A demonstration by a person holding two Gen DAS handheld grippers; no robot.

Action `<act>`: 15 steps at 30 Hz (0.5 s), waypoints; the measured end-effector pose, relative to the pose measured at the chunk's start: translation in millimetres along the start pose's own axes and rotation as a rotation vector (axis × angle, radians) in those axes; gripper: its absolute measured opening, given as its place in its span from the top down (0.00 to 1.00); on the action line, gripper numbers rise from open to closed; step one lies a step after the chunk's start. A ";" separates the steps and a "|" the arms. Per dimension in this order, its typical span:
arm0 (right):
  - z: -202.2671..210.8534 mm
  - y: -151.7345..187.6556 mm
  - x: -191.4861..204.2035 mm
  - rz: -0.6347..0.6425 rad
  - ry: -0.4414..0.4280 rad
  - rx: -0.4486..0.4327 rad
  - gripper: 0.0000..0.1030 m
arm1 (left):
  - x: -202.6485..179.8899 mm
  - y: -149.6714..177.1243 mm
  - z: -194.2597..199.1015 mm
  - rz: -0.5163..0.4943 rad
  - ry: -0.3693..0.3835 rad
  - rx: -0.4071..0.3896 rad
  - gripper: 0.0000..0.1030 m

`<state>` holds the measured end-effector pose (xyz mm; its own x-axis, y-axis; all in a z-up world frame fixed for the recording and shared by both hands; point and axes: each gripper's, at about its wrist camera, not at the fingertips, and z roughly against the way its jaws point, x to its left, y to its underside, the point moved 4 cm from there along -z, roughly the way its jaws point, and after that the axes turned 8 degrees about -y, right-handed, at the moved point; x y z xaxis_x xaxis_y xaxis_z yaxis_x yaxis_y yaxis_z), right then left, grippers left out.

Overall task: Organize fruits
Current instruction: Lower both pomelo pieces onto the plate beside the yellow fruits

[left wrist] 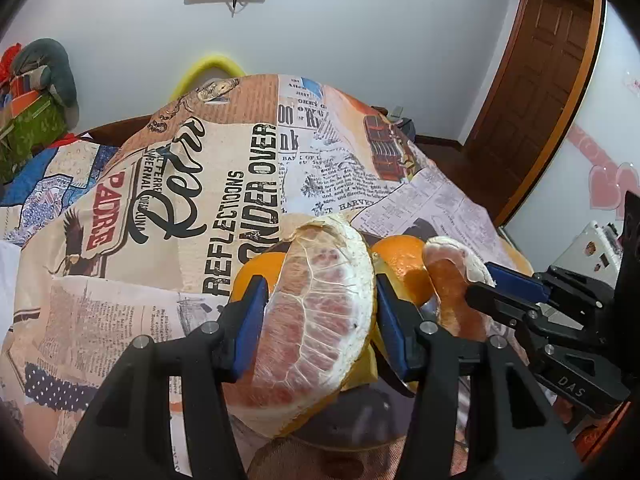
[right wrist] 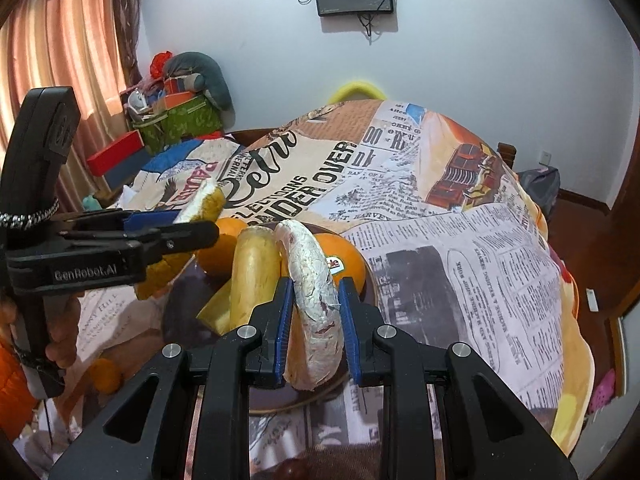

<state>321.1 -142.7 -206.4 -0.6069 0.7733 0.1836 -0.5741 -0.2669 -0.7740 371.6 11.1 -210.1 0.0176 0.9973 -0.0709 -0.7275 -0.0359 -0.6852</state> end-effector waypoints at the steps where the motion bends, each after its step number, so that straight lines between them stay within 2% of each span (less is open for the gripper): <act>1: -1.8 -0.1 -0.1 0.001 -0.002 0.003 0.79 | -0.8 0.6 -2.7 -0.003 -0.003 0.004 0.49; 5: -12.9 3.0 4.6 0.012 -0.014 0.032 0.79 | -1.0 2.7 -10.6 -0.008 -0.018 0.016 0.49; 15: -16.0 3.4 6.9 0.024 -0.005 0.037 0.78 | -6.2 3.5 -12.2 -0.054 -0.064 0.001 0.48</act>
<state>323.8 -129.1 -217.5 -0.6236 0.7634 0.1682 -0.5793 -0.3068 -0.7552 377.3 4.0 -220.9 0.0127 0.9998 0.0122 -0.7276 0.0177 -0.6858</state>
